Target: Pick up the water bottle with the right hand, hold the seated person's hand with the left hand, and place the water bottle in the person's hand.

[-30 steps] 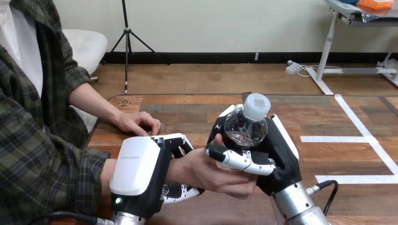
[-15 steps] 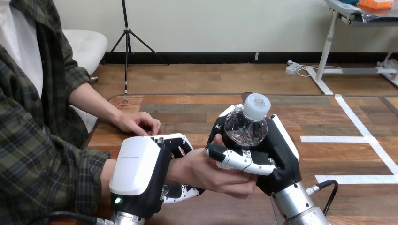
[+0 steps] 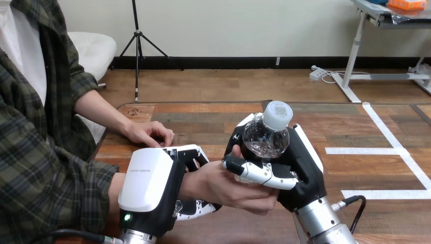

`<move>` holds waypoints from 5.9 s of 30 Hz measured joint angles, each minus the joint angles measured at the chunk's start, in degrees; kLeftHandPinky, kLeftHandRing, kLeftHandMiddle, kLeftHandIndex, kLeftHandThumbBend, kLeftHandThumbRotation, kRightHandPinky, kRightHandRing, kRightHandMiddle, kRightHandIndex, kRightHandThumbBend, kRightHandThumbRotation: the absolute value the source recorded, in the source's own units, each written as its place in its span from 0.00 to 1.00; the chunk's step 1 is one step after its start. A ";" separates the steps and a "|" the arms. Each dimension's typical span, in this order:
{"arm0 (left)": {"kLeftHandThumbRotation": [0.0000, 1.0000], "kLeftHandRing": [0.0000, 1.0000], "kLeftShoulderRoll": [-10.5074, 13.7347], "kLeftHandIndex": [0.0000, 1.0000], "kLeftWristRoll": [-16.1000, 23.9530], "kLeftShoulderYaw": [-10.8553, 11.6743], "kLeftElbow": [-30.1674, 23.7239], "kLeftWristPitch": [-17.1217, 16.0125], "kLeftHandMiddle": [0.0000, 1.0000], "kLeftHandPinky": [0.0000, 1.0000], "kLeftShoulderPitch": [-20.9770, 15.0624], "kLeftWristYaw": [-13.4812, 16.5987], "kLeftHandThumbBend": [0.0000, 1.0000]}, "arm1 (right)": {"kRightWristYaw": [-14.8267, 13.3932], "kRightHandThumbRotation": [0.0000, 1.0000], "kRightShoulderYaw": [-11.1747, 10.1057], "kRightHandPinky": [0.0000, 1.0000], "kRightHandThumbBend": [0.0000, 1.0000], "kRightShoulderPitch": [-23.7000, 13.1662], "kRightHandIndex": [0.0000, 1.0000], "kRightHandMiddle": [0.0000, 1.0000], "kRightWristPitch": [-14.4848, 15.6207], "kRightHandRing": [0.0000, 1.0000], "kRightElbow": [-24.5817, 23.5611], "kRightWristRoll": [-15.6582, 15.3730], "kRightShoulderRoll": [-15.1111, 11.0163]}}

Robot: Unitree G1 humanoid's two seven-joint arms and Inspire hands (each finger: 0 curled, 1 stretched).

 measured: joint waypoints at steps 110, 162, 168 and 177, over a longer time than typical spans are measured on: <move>0.77 0.86 -4.11 0.88 -54.07 3.62 4.58 -24.50 0.88 0.85 1.76 -36.61 0.74 | -6.43 0.24 0.87 0.80 0.70 0.78 0.88 0.91 -11.22 0.87 -1.11 -2.24 -1.90; 0.94 0.80 -16.49 0.85 -45.79 5.78 7.39 -34.05 0.83 0.77 1.81 -35.47 0.65 | -15.94 0.45 -1.05 0.72 0.63 1.64 0.78 0.85 -17.79 0.82 1.67 -5.19 1.65; 0.94 0.80 -16.52 0.85 -45.51 5.91 7.42 -34.05 0.82 0.76 1.81 -35.28 0.66 | -15.98 0.45 -1.03 0.72 0.64 1.64 0.78 0.85 -17.82 0.82 1.74 -5.23 1.65; 0.94 0.79 -16.75 0.84 -45.26 6.36 7.51 -34.05 0.82 0.75 1.81 -35.08 0.65 | -15.98 0.43 -1.02 0.72 0.65 1.64 0.79 0.85 -17.83 0.82 1.90 -5.29 1.62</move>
